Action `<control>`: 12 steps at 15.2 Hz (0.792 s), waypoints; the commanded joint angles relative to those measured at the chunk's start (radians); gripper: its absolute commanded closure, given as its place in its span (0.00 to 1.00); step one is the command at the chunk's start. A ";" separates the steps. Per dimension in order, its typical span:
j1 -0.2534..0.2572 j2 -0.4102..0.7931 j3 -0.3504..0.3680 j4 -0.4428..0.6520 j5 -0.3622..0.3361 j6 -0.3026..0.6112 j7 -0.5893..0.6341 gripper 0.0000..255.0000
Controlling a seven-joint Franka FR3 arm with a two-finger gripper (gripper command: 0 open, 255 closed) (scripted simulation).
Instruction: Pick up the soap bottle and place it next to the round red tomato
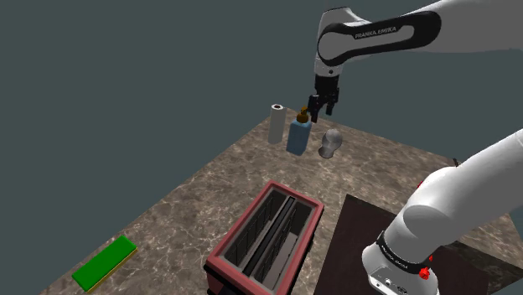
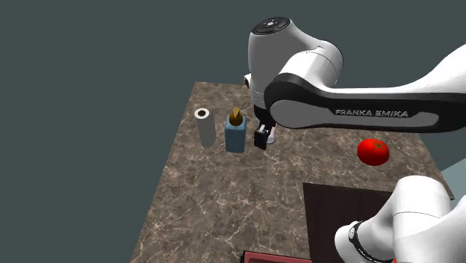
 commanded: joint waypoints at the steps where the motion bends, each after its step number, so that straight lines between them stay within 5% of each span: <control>1: -0.005 0.069 -0.016 0.055 -0.003 0.025 -0.029 0.00; 12: -0.049 0.459 -0.078 0.435 0.037 0.090 -0.189 0.00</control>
